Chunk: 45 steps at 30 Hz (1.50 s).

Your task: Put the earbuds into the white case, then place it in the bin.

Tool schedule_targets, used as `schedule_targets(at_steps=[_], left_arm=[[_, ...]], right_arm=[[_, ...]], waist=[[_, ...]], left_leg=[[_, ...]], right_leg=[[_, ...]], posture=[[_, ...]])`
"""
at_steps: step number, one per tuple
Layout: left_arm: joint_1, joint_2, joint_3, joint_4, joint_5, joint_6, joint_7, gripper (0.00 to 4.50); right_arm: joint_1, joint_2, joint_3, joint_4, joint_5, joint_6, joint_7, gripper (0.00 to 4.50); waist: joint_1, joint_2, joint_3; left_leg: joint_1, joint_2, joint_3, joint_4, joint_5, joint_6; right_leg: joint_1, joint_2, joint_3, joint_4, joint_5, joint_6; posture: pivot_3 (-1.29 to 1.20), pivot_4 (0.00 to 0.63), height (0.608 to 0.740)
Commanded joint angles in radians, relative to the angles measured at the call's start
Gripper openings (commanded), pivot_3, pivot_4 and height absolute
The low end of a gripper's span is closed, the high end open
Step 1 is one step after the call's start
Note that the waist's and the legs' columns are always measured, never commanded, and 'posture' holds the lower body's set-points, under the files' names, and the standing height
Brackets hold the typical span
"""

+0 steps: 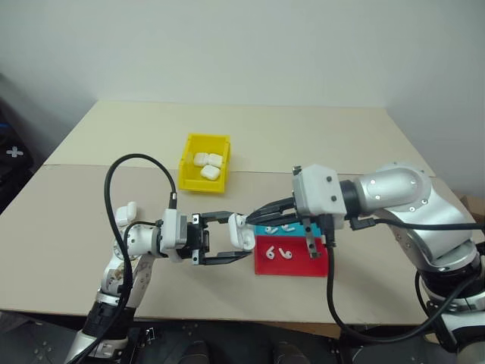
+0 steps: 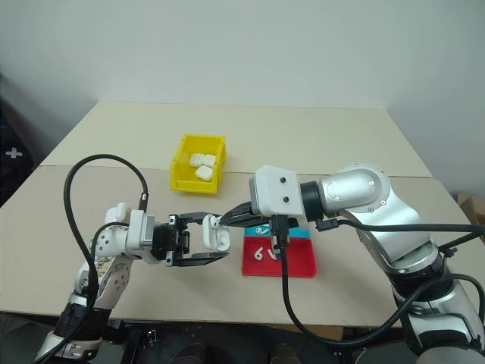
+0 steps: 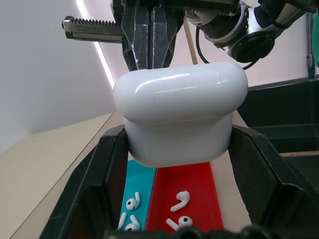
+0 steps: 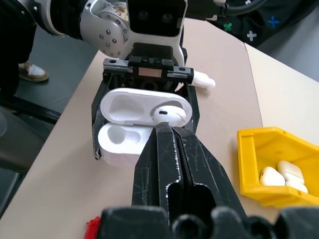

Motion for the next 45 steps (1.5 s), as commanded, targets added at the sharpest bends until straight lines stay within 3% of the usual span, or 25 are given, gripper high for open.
schedule_targets(at_steps=[1, 13, 28, 45], left_arm=[[-0.013, -0.002, 0.012, -0.019, -0.024, -0.026, -0.003, 2.77], [-0.010, 0.002, 0.005, -0.024, -0.025, -0.027, -0.022, 2.77], [-0.009, 0.004, 0.010, -0.020, -0.018, -0.032, -0.012, 2.77], [0.002, 0.000, 0.006, -0.039, -0.047, 0.007, -0.006, 2.77]], right_arm=[[-0.012, 0.009, -0.025, 0.001, -0.005, -0.013, -0.014, 0.06], [-0.046, 0.060, -0.005, 0.062, -0.022, -0.051, 0.013, 0.06], [0.011, 0.013, -0.036, 0.056, -0.009, -0.084, 0.099, 0.06], [-0.036, 0.040, -0.047, 0.091, -0.062, -0.028, -0.043, 0.06]], waist=[[0.000, 0.000, 0.000], [0.000, 0.000, 0.000], [-0.001, 0.000, 0.000], [0.000, 0.000, 0.000]], left_leg=[[0.000, 0.000, 0.000, 0.000, 0.000, 0.000], [0.000, 0.000, 0.000, 0.000, 0.000, 0.000], [0.000, 0.000, 0.000, 0.000, 0.000, 0.000], [0.000, 0.000, 0.000, 0.000, 0.000, 0.000]], right_leg=[[0.000, 0.000, 0.000, 0.000, 0.000, 0.000], [0.000, 0.000, 0.000, 0.000, 0.000, 0.000], [0.000, 0.000, 0.000, 0.000, 0.000, 0.000], [0.000, 0.000, 0.000, 0.000, 0.000, 0.000]], posture=[[0.00, 0.150, 0.740], [0.00, 0.150, 0.740], [0.00, 0.150, 0.740], [0.00, 0.150, 0.740]])
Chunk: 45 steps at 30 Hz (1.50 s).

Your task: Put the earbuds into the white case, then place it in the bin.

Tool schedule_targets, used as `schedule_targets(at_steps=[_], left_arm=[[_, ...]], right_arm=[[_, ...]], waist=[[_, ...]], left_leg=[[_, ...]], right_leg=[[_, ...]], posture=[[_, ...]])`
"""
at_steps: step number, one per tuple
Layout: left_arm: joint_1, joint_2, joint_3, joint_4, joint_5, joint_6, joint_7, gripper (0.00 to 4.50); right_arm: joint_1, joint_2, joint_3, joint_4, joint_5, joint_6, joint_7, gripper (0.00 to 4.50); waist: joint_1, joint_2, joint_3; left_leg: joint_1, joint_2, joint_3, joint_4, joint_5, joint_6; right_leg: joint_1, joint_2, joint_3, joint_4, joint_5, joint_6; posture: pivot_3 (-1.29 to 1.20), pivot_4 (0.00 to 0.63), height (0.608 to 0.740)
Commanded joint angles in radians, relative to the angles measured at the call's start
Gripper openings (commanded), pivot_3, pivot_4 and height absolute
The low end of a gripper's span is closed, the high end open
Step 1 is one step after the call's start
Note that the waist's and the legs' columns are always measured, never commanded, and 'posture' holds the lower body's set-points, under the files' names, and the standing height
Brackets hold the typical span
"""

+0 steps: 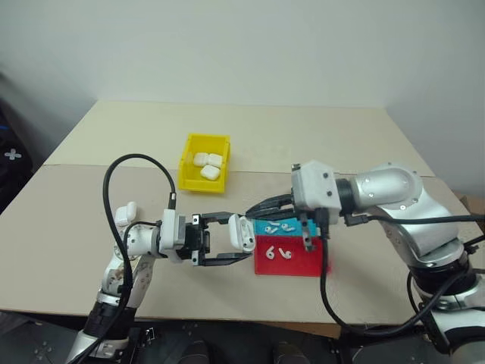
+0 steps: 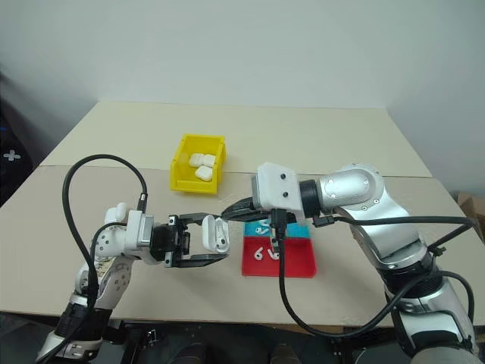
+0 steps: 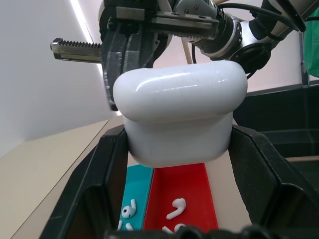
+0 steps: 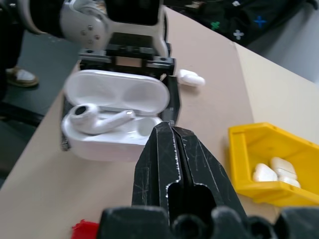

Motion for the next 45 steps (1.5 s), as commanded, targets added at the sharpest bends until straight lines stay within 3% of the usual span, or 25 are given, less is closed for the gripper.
schedule_targets(at_steps=[1, 7, 15, 27, 45], left_arm=[[0.002, 0.009, 0.007, -0.030, -0.013, -0.001, 0.006, 2.77], [-0.010, 0.022, -0.008, -0.006, 0.021, 0.034, 0.044, 2.77], [-0.036, 0.008, -0.016, 0.018, 0.031, 0.040, 0.059, 2.77], [-0.036, 0.005, -0.018, -0.009, 0.023, 0.047, 0.072, 2.77], [-0.018, 0.009, -0.023, -0.031, 0.015, 0.039, 0.057, 2.77]], right_arm=[[-0.030, -0.038, -0.068, 0.002, 0.017, 0.022, 0.001, 0.06], [0.078, -0.164, -0.195, -0.058, 0.178, 0.015, 0.158, 0.06], [0.142, -0.167, -0.207, -0.150, 0.266, 0.025, 0.169, 0.06], [0.138, -0.095, -0.071, -0.155, 0.155, -0.007, 0.097, 0.06], [0.078, -0.034, -0.051, -0.088, 0.074, -0.010, 0.035, 0.06]], waist=[[0.001, 0.000, 0.000], [0.011, 0.000, 0.000], [-0.003, 0.000, 0.000], [0.001, 0.000, 0.000], [0.000, 0.000, 0.000]], left_leg=[[0.000, 0.000, 0.000, 0.000, 0.000, 0.000], [-0.001, 0.000, 0.000, 0.000, 0.000, 0.000], [0.001, 0.000, 0.000, 0.000, 0.000, 0.000], [0.000, 0.000, 0.000, 0.000, 0.000, 0.000], [0.000, 0.000, 0.000, 0.000, 0.000, 0.000]], right_leg=[[0.000, 0.000, 0.000, 0.000, 0.000, 0.000], [0.001, 0.000, -0.001, -0.002, 0.000, 0.000], [0.001, 0.000, 0.000, 0.000, 0.000, 0.000], [0.001, 0.000, 0.000, 0.000, 0.000, 0.000], [0.001, 0.000, 0.000, 0.000, 0.000, 0.000]], posture=[[0.00, 0.150, 0.740], [0.00, 0.150, 0.740], [0.00, 0.150, 0.740], [0.00, 0.150, 0.740], [0.00, 0.150, 0.740]])
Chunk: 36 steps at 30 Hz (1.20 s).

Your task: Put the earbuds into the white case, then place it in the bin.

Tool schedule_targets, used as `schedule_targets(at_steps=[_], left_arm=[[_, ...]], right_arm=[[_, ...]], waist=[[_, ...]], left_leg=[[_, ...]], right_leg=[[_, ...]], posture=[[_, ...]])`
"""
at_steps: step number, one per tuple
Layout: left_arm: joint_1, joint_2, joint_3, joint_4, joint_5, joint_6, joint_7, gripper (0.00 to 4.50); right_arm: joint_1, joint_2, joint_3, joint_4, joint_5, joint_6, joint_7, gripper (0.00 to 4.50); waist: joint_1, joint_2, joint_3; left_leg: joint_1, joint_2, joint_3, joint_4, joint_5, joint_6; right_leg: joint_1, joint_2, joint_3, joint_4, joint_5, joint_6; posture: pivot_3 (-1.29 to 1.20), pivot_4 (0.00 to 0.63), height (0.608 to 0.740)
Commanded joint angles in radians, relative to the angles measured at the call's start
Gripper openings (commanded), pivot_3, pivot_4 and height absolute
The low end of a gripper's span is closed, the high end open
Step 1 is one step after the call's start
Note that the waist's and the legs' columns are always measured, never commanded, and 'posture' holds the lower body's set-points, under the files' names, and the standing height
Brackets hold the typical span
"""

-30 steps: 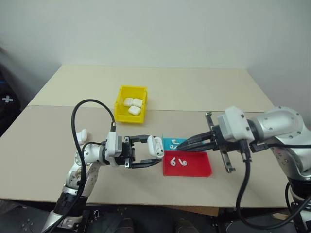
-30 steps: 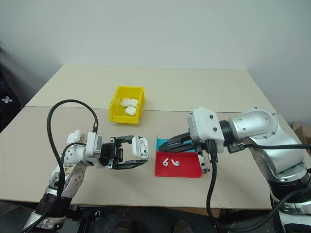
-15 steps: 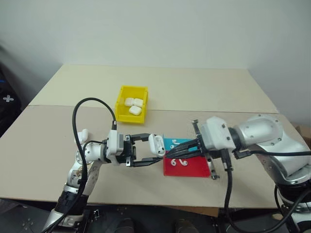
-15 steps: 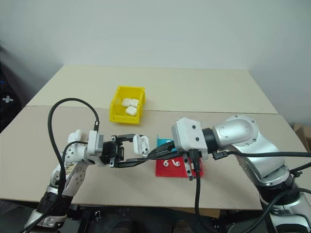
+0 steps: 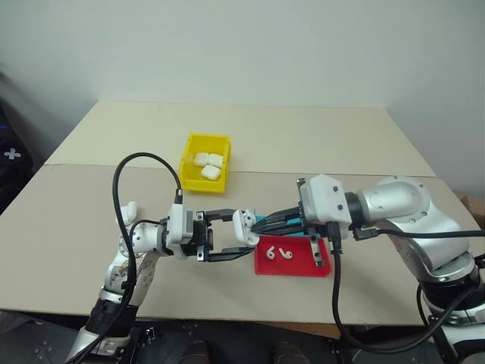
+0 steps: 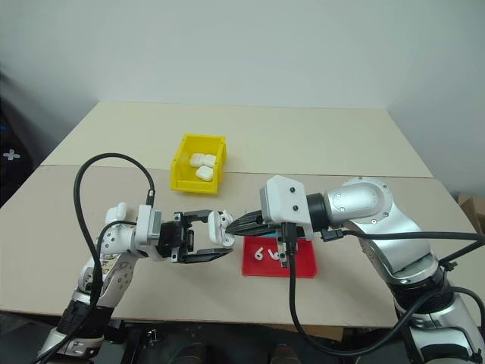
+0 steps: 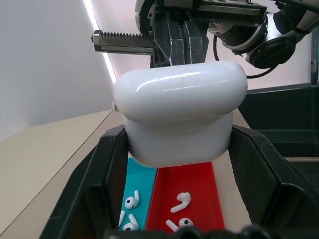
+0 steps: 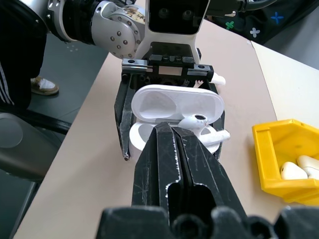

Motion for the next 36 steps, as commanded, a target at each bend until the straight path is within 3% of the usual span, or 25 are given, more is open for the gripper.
schedule_targets(at_steps=[1, 13, 22, 26, 29, 31, 35, 36], left_arm=[[-0.001, 0.002, 0.001, -0.040, -0.017, -0.005, -0.003, 2.77], [0.022, 0.019, 0.014, -0.040, -0.016, -0.023, -0.023, 2.77], [0.157, 0.105, 0.113, -0.117, -0.026, -0.006, 0.043, 2.77], [0.247, 0.168, 0.164, -0.121, -0.008, -0.033, 0.032, 2.77], [0.308, 0.199, 0.169, -0.088, 0.022, -0.110, -0.016, 2.77], [0.331, 0.207, 0.163, -0.057, 0.047, -0.163, -0.038, 2.77], [0.322, 0.187, 0.139, -0.044, 0.059, -0.196, -0.026, 2.77], [0.312, 0.176, 0.133, -0.050, 0.055, -0.191, -0.014, 2.77]], right_arm=[[-0.031, 0.005, -0.016, -0.006, -0.004, -0.019, -0.009, 0.06], [-0.062, 0.045, 0.001, 0.036, -0.053, -0.022, -0.062, 0.06], [-0.051, 0.031, -0.037, 0.032, -0.065, -0.012, -0.084, 0.06], [-0.004, -0.070, -0.050, 0.005, -0.103, 0.015, -0.075, 0.06], [0.074, -0.226, -0.033, -0.036, -0.127, -0.040, 0.054, 0.06], [0.073, -0.306, 0.012, -0.064, -0.139, 0.017, 0.104, 0.06], [0.021, -0.334, 0.084, -0.097, -0.161, 0.134, 0.104, 0.06], [0.008, -0.327, 0.103, -0.106, -0.170, 0.162, 0.095, 0.24]], waist=[[0.000, 0.000, 0.000], [-0.001, 0.000, 0.000], [0.000, 0.000, 0.000], [0.002, 0.000, 0.000], [0.009, 0.000, 0.000], [0.009, 0.000, 0.000], [-0.005, 0.000, 0.000], [-0.006, 0.000, 0.000]], left_leg=[[0.000, 0.000, 0.000, 0.000, 0.000, 0.000], [0.000, 0.000, 0.000, 0.000, 0.000, 0.000], [0.000, 0.000, 0.000, 0.000, 0.000, 0.000], [0.000, 0.000, 0.000, 0.000, 0.000, 0.000], [-0.001, 0.000, 0.001, 0.000, 0.000, 0.000], [-0.001, 0.000, 0.001, 0.000, 0.000, 0.000], [0.001, 0.001, 0.002, 0.000, 0.000, 0.000], [0.002, 0.001, 0.002, 0.000, 0.000, 0.000]], right_leg=[[0.000, 0.000, 0.000, 0.000, 0.000, 0.000], [0.000, 0.000, 0.000, 0.000, 0.000, 0.000], [0.000, 0.000, 0.000, 0.000, 0.000, 0.000], [0.000, 0.000, 0.000, 0.000, 0.000, 0.000], [0.000, -0.001, -0.001, -0.001, 0.000, 0.000], [0.000, -0.001, -0.001, -0.002, 0.000, 0.000], [-0.001, 0.000, 0.000, -0.001, 0.000, -0.001], [0.000, 0.000, 0.000, -0.001, 0.000, -0.001]], posture=[[0.00, 0.150, 0.740], [0.00, 0.150, 0.740], [0.00, 0.150, 0.740], [0.00, 0.150, 0.740], [0.00, 0.150, 0.740], [0.00, 0.150, 0.740], [0.00, 0.150, 0.740], [0.00, 0.150, 0.740]])
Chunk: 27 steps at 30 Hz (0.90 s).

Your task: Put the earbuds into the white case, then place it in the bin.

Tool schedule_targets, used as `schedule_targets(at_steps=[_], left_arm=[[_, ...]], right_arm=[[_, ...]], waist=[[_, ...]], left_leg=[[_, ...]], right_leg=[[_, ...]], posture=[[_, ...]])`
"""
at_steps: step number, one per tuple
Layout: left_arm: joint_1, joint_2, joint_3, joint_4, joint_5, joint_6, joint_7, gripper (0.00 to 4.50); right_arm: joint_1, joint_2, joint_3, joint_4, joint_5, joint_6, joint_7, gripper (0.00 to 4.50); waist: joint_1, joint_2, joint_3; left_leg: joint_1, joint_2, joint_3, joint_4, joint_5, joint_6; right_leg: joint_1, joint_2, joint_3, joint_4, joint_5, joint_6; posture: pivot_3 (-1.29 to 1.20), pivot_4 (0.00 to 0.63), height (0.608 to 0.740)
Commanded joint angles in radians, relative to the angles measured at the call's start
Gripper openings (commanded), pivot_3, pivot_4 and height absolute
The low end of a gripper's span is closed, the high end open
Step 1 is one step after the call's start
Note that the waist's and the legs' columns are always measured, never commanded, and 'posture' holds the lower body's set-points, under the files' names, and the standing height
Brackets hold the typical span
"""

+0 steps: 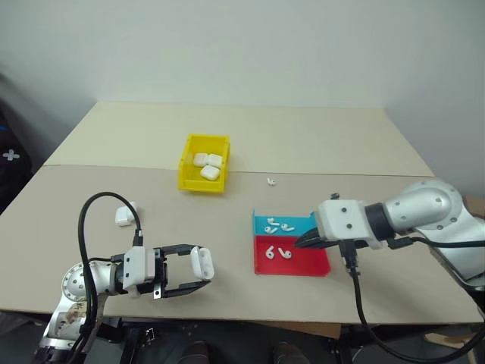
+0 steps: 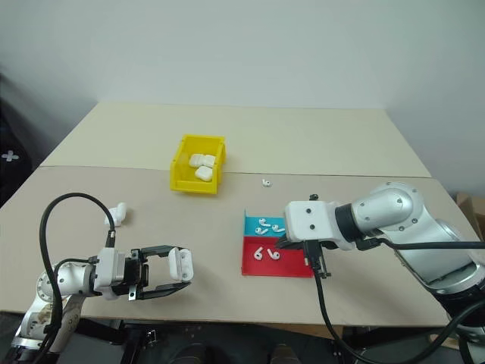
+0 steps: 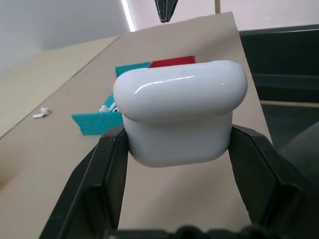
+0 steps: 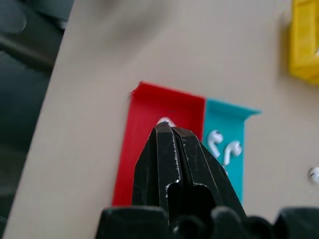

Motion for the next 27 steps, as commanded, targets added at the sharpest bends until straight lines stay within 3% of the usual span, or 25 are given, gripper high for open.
schedule_targets(at_steps=[1, 4, 6, 10, 22, 25, 27], left_arm=[[-0.027, -0.027, -0.013, -0.030, -0.012, -0.015, 0.034, 2.77], [-0.040, -0.043, -0.021, -0.043, -0.019, 0.000, 0.053, 2.77], [-0.043, -0.045, -0.026, -0.043, -0.022, -0.003, 0.052, 2.77], [-0.031, -0.032, -0.027, -0.039, -0.019, -0.010, 0.042, 2.77], [-0.017, -0.022, -0.022, -0.079, -0.019, 0.012, 0.070, 2.77], [-0.011, -0.019, -0.019, -0.085, -0.017, 0.015, 0.078, 2.77], [-0.006, -0.017, -0.018, -0.089, -0.017, 0.019, 0.085, 2.77]], right_arm=[[-0.051, 0.010, 0.047, -0.053, -0.030, 0.093, -0.017, 0.47], [-0.069, 0.035, 0.101, -0.070, -0.083, 0.121, -0.051, 1.30], [-0.078, 0.071, 0.148, -0.063, -0.145, 0.106, -0.089, 1.30], [-0.073, 0.097, 0.252, 0.020, -0.356, -0.146, -0.124, 1.30], [-0.197, 0.198, 0.338, 0.280, -0.510, -0.682, 0.065, 1.30], [-0.230, 0.209, 0.355, 0.347, -0.533, -0.785, 0.124, 1.93], [-0.244, 0.231, 0.357, 0.381, -0.551, -0.808, 0.133, 2.60]], waist=[[-0.001, 0.000, 0.000], [0.004, 0.000, 0.000], [0.004, 0.000, 0.000], [0.005, 0.000, 0.000], [0.005, 0.000, 0.000], [0.005, 0.000, 0.000], [0.005, 0.000, 0.000]], left_leg=[[0.000, 0.000, 0.000, 0.000, 0.000, 0.000], [0.000, 0.000, 0.000, 0.000, 0.000, 0.000], [-0.001, 0.000, 0.000, 0.000, 0.000, 0.000], [-0.002, 0.000, 0.000, 0.000, 0.000, 0.000], [-0.002, 0.000, 0.000, 0.000, 0.000, 0.000], [-0.002, 0.000, 0.000, 0.000, 0.000, 0.000], [-0.001, 0.000, 0.000, 0.000, 0.000, 0.000]], right_leg=[[0.000, 0.000, 0.000, 0.000, 0.000, 0.000], [0.000, 0.000, 0.000, 0.000, 0.000, 0.000], [-0.001, 0.000, 0.000, 0.000, 0.000, 0.000], [-0.002, 0.000, 0.000, 0.000, 0.000, 0.000], [-0.001, 0.000, 0.000, 0.000, 0.000, 0.000], [-0.001, 0.000, 0.000, 0.000, 0.000, 0.000], [-0.001, 0.000, 0.000, 0.000, 0.000, 0.000]], posture=[[0.00, 0.150, 0.740], [0.00, 0.150, 0.740], [0.00, 0.150, 0.740], [0.00, 0.150, 0.740], [0.00, 0.150, 0.740], [0.00, 0.150, 0.740], [0.00, 0.150, 0.740]])
